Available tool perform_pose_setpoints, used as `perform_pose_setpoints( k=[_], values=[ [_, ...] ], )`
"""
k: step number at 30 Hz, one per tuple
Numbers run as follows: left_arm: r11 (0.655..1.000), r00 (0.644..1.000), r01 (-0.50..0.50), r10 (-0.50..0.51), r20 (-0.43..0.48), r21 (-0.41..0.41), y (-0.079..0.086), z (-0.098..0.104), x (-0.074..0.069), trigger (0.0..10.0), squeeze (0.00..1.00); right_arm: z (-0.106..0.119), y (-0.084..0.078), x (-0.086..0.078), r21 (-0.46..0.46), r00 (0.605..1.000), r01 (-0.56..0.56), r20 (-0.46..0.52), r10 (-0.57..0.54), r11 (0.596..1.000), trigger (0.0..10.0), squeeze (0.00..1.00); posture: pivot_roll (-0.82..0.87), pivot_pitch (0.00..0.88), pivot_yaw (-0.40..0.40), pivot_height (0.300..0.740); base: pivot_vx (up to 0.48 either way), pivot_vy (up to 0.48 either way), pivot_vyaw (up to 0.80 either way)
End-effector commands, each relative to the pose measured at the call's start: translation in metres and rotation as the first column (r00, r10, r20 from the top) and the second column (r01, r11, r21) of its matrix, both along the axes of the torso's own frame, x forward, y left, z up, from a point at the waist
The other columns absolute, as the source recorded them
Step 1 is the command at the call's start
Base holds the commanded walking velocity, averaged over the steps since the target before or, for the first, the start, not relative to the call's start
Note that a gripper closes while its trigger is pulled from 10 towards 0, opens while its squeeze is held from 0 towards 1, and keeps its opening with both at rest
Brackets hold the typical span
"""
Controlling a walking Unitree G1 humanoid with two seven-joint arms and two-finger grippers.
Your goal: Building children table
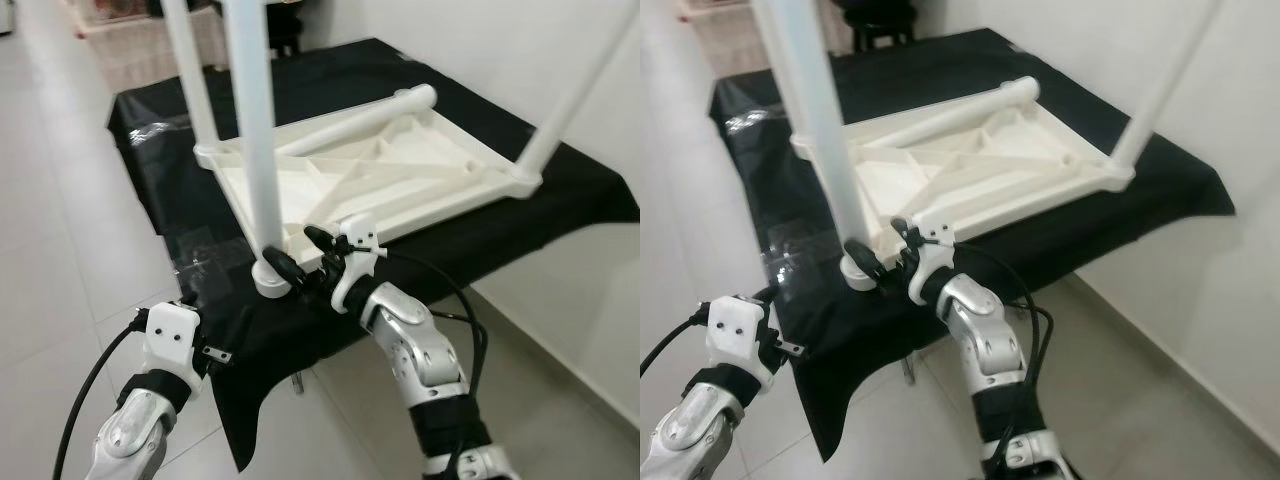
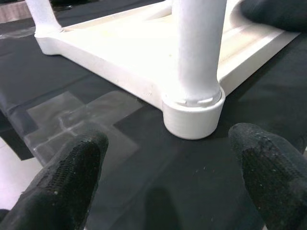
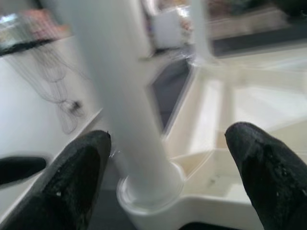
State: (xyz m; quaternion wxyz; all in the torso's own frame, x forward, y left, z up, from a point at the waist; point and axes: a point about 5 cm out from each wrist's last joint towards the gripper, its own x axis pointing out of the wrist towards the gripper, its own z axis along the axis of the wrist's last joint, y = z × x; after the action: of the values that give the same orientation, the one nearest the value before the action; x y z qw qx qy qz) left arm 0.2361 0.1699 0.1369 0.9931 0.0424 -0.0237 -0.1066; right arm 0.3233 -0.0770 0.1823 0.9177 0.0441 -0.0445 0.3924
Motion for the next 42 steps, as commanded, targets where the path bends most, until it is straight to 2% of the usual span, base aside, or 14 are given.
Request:
perform_pose_setpoints(
  k=[1, 2, 4, 5, 6, 7, 8, 9, 10, 12, 13, 17, 33, 42],
  values=[
    [1.000, 0.998, -0.031, 0.031, -0.048, -0.001, 0.004, -0.010, -0.002, 10.0, 0.00, -0.010, -0.017, -0.011, -0.010, 1.000, -0.026, -0.002, 0.026, 1.000, 10.0, 0.90, -0.03, 0.127, 0.008, 0.740, 0.000, 0.000, 0.00],
    [0.999, 0.998, -0.038, 0.038, -0.049, 0.002, 0.004, -0.011, -0.001, 10.0, 0.00, -0.015, -0.027, -0.014, -0.026, 1.000, -0.016, -0.003, 0.016, 1.000, 10.0, 0.90, -0.03, 0.126, 0.007, 0.740, 0.000, 0.000, 0.00],
    [0.999, 0.998, -0.038, 0.038, -0.049, 0.002, 0.004, -0.011, -0.001, 10.0, 0.00, -0.015, -0.027, -0.014, -0.026, 1.000, -0.016, -0.003, 0.016, 1.000, 10.0, 0.90, -0.03, 0.126, 0.007, 0.740, 0.000, 0.000, 0.00],
    [0.999, 0.997, -0.047, 0.048, -0.055, 0.012, 0.005, -0.012, -0.001, 10.0, 0.00, -0.021, -0.035, -0.019, -0.033, 1.000, 0.014, -0.015, -0.015, 0.999, 10.0, 0.13, -0.04, 0.126, 0.007, 0.740, 0.000, 0.000, 0.00],
    [0.999, 0.997, -0.049, 0.050, -0.064, 0.018, 0.004, -0.013, -0.002, 10.0, 0.00, -0.030, -0.045, -0.021, -0.040, 0.990, 0.137, -0.029, -0.138, 0.990, 10.0, 0.00, -0.04, 0.126, 0.010, 0.740, 0.000, 0.000, 0.00],
    [0.999, 0.997, -0.049, 0.050, -0.064, 0.018, 0.004, -0.013, -0.002, 10.0, 0.00, -0.030, -0.045, -0.021, -0.040, 0.990, 0.137, -0.029, -0.138, 0.990, 10.0, 0.00, -0.04, 0.126, 0.010, 0.740, 0.000, 0.000, 0.00],
    [0.999, 0.996, -0.050, 0.051, -0.072, 0.021, 0.004, -0.014, -0.003, 10.0, 0.00, -0.035, -0.051, -0.025, -0.048, 0.975, 0.218, -0.043, -0.220, 0.975, 10.0, 0.00, -0.04, 0.126, 0.011, 0.740, 0.000, 0.000, 0.00],
    [0.999, 0.996, -0.050, 0.051, -0.072, 0.021, 0.004, -0.014, -0.003, 10.0, 0.00, -0.035, -0.051, -0.025, -0.048, 0.975, 0.218, -0.043, -0.220, 0.975, 10.0, 0.00, -0.04, 0.126, 0.011, 0.740, 0.000, 0.000, 0.00],
    [0.999, 0.996, -0.048, 0.048, -0.074, 0.000, 0.003, -0.015, -0.005, 10.0, 0.00, -0.044, -0.058, -0.029, -0.069, 0.941, 0.328, -0.068, -0.333, 0.942, 10.0, 0.00, -0.05, 0.125, 0.012, 0.740, 0.000, -0.322, 0.00],
    [0.999, 0.996, -0.048, 0.048, -0.074, 0.000, 0.003, -0.015, -0.005, 10.0, 0.00, -0.044, -0.058, -0.029, -0.069, 0.941, 0.328, -0.068, -0.333, 0.942, 10.0, 0.00, -0.05, 0.125, 0.012, 0.740, 0.000, -0.322, 0.00],
    [0.999, 0.996, -0.041, 0.040, -0.080, -0.005, -0.001, -0.016, -0.006, 10.0, 0.00, -0.048, -0.061, -0.034, -0.107, 0.911, 0.401, -0.058, -0.408, 0.910, 10.0, 0.00, -0.05, 0.126, 0.014, 0.740, 0.000, -0.461, 0.00],
    [0.999, 0.995, -0.049, 0.048, -0.085, -0.012, -0.004, -0.017, -0.004, 10.0, 0.00, -0.050, -0.067, -0.035, -0.158, 0.883, 0.454, -0.055, -0.467, 0.877, 10.0, 0.00, -0.06, 0.115, 0.003, 0.740, 0.000, -0.463, 0.00],
    [0.998, 0.994, -0.056, 0.055, -0.091, -0.005, -0.005, -0.023, 0.009, 10.0, 0.00, -0.051, -0.062, -0.024, -0.212, 0.905, 0.412, -0.017, -0.424, 0.886, 10.0, 0.00, -0.07, 0.097, 0.004, 0.740, 0.000, -0.460, 0.00],
    [0.997, 0.993, -0.078, 0.077, -0.086, -0.010, -0.002, -0.020, 0.008, 10.0, 0.00, -0.048, -0.056, -0.024, -0.276, 0.927, 0.370, 0.041, -0.374, 0.887, 10.0, 0.00, -0.06, 0.112, 0.000, 0.740, 0.000, -0.281, 0.00]
  ],
)
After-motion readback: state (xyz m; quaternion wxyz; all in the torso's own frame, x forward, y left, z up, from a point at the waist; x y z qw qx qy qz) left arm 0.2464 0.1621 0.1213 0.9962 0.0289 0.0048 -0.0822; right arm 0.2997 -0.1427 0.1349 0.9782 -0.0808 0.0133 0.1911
